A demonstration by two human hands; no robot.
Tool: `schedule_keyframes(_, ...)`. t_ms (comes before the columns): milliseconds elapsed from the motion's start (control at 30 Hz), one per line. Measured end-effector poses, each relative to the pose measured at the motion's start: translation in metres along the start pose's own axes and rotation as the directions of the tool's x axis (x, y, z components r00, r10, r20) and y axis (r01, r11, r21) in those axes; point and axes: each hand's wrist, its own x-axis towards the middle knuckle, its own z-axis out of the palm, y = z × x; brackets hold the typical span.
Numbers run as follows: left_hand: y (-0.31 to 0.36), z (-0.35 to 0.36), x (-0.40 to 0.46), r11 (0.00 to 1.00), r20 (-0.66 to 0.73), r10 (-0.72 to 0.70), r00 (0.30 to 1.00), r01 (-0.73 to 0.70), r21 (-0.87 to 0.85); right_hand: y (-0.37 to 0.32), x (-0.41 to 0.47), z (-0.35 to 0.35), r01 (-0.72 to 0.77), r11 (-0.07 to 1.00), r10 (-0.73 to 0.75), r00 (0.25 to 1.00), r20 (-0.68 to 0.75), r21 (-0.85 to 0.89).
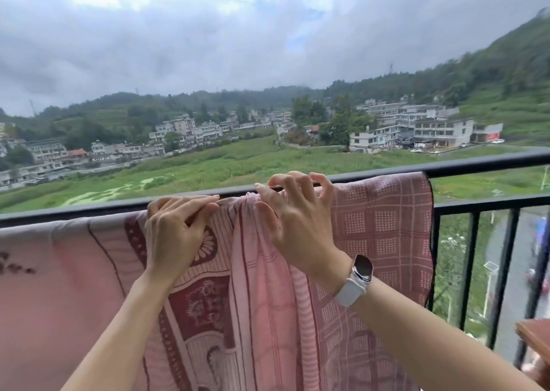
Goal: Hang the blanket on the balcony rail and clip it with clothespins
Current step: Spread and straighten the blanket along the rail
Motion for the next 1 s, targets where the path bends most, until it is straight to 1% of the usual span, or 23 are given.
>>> schedule_keyframes(67, 0.0, -0.003, 0.005, 0.999, -0.007, -0.006, 1.0, 0.006, -0.04, -0.018, 0.002, 0.005, 0.042, 0.999, -0.039, 0.997, 0.073, -0.03)
schedule_keyframes(133, -0.006, -0.01, 0.011, 0.998, 0.005, 0.049, 0.999, -0.049, -0.027, -0.031, 0.007, 0.009, 0.028, 0.998, -0.021, 0.991, 0.135, -0.051)
schedule_keyframes(200, -0.019, -0.021, 0.018, 0.995, -0.019, 0.097, 0.995, -0.097, 0.015, -0.042, 0.016, 0.01, -0.003, 0.997, 0.013, 0.99, 0.138, -0.073)
schedule_keyframes(267, -0.038, -0.035, 0.022, 0.994, -0.077, 0.103, 0.992, -0.099, 0.054, -0.057, 0.027, 0.014, 0.007, 0.995, 0.003, 0.994, 0.108, -0.095)
schedule_keyframes(333, -0.057, -0.048, 0.018, 0.995, -0.084, 0.096, 0.992, -0.092, 0.042, -0.076, 0.032, 0.021, 0.004, 0.995, 0.009, 0.991, 0.134, -0.098)
schedule_keyframes(367, -0.066, -0.053, 0.014, 0.995, -0.041, 0.1, 0.994, -0.099, 0.023, -0.085, 0.03, 0.025, -0.005, 0.995, 0.023, 0.984, 0.176, -0.101)
schedule_keyframes(433, -0.083, -0.063, 0.006, 0.99, 0.12, 0.138, 0.983, -0.136, -0.025, -0.097, 0.023, 0.03, -0.046, 0.993, 0.071, 0.969, 0.237, -0.108)
schedule_keyframes(467, -0.092, -0.068, 0.005, 0.986, 0.193, 0.166, 0.967, -0.161, -0.037, -0.101, 0.02, 0.031, -0.07, 0.991, 0.096, 0.968, 0.233, -0.115)
schedule_keyframes(500, -0.103, -0.075, 0.005, 0.982, 0.234, 0.188, 0.954, -0.185, -0.035, -0.105, 0.02, 0.031, -0.088, 0.989, 0.112, 0.971, 0.212, -0.121)
schedule_keyframes(533, -0.115, -0.083, 0.006, 0.98, 0.242, 0.197, 0.95, -0.199, -0.019, -0.111, 0.022, 0.031, -0.093, 0.989, 0.112, 0.977, 0.182, -0.114)
schedule_keyframes(600, -0.143, -0.103, 0.006, 0.986, 0.203, 0.157, 0.967, -0.164, 0.019, -0.127, 0.028, 0.036, -0.071, 0.996, 0.079, 0.985, 0.154, -0.054)
schedule_keyframes(700, -0.186, -0.132, -0.004, 0.997, 0.13, 0.063, 0.99, -0.07, 0.045, -0.161, 0.038, 0.057, 0.025, 1.0, -0.027, 0.972, 0.235, 0.012)
schedule_keyframes(767, -0.201, -0.142, -0.008, 0.999, 0.111, 0.035, 0.993, -0.034, -0.006, -0.187, 0.044, 0.077, 0.063, 0.998, -0.061, 0.944, 0.324, 0.004)
schedule_keyframes(833, -0.204, -0.147, -0.006, 0.996, 0.091, 0.019, 0.996, -0.011, -0.089, -0.21, 0.049, 0.095, 0.081, 0.996, -0.067, 0.929, 0.364, -0.023)
schedule_keyframes(933, -0.207, -0.155, 0.002, 0.981, 0.059, -0.058, 0.997, 0.068, -0.184, -0.234, 0.057, 0.112, 0.034, 0.999, -0.026, 0.943, 0.332, -0.017)
schedule_keyframes(967, -0.211, -0.16, 0.004, 0.981, 0.039, -0.069, 0.997, 0.075, -0.178, -0.241, 0.061, 0.116, 0.022, 1.0, -0.015, 0.95, 0.311, -0.021)
schedule_keyframes(1000, -0.218, -0.166, 0.004, 0.989, 0.011, -0.048, 0.999, 0.049, -0.14, -0.248, 0.066, 0.119, 0.022, 0.999, -0.013, 0.956, 0.292, -0.026)
